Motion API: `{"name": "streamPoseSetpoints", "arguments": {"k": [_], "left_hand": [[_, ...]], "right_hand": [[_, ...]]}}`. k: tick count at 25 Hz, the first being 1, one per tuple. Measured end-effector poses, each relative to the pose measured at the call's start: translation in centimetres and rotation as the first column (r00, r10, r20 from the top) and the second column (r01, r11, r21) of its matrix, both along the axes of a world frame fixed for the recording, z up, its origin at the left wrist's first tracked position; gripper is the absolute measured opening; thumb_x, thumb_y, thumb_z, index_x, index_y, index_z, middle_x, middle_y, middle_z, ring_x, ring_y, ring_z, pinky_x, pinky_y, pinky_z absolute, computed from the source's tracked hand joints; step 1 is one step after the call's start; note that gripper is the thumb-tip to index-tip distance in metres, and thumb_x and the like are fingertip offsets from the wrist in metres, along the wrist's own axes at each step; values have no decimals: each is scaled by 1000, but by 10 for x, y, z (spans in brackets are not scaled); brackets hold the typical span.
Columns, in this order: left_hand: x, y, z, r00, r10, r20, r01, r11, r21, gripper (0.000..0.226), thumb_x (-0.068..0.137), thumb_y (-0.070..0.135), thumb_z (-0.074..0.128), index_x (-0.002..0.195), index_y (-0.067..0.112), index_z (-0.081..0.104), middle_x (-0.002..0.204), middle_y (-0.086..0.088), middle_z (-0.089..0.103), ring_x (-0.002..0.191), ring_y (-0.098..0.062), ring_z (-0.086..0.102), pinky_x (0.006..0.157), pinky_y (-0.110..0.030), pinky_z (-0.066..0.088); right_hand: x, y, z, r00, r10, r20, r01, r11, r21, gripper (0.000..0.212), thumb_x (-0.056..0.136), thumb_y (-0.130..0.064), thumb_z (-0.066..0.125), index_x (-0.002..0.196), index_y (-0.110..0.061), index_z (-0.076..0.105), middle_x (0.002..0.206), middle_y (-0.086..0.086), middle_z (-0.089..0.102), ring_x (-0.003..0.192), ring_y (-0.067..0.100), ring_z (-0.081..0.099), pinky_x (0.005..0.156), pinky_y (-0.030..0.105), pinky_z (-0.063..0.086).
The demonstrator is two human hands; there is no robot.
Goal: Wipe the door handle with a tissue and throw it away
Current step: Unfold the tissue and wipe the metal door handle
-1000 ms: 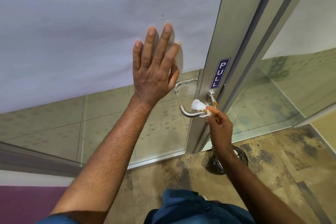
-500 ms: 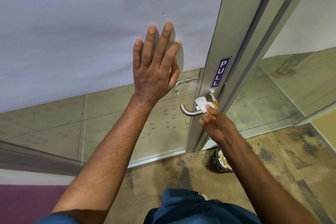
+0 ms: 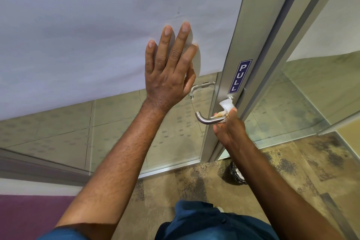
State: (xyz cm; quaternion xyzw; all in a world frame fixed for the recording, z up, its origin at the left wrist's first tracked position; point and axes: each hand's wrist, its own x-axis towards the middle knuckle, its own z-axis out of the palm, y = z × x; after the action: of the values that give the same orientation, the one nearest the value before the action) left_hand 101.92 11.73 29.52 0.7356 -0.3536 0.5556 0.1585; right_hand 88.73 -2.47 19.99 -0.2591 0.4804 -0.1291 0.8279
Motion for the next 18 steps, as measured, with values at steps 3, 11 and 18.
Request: {"name": "streamPoseSetpoints", "arguments": {"k": [3, 11, 18], "left_hand": [[0, 0, -1, 1000, 0, 0, 0, 1000, 12, 47, 94, 17, 65, 140, 19, 57, 161, -11, 46, 156, -36, 22, 135, -47, 0], [1, 1, -2, 1000, 2, -8, -2, 1000, 19, 47, 94, 18, 62, 141, 20, 57, 161, -12, 48, 157, -36, 23, 137, -47, 0], [0, 0, -2, 1000, 14, -3, -14, 1000, 5, 45, 93, 17, 64, 138, 20, 59, 161, -11, 49, 157, -35, 23, 137, -46, 0]], "right_hand": [[7, 1, -1, 996, -87, 1, 87, 996, 15, 39, 110, -48, 40, 103, -14, 57, 95, 6, 64, 86, 18, 65, 96, 39, 52], [9, -18, -5, 998, -66, 15, 67, 998, -9, 39, 110, -46, 41, 107, -11, 60, 98, 11, 59, 84, 22, 59, 90, 46, 53], [7, -42, 0, 929, 297, -221, -367, 823, -433, 20, 104, -20, 61, 92, -5, 63, 78, 8, 57, 69, 22, 57, 59, 27, 51]]}}
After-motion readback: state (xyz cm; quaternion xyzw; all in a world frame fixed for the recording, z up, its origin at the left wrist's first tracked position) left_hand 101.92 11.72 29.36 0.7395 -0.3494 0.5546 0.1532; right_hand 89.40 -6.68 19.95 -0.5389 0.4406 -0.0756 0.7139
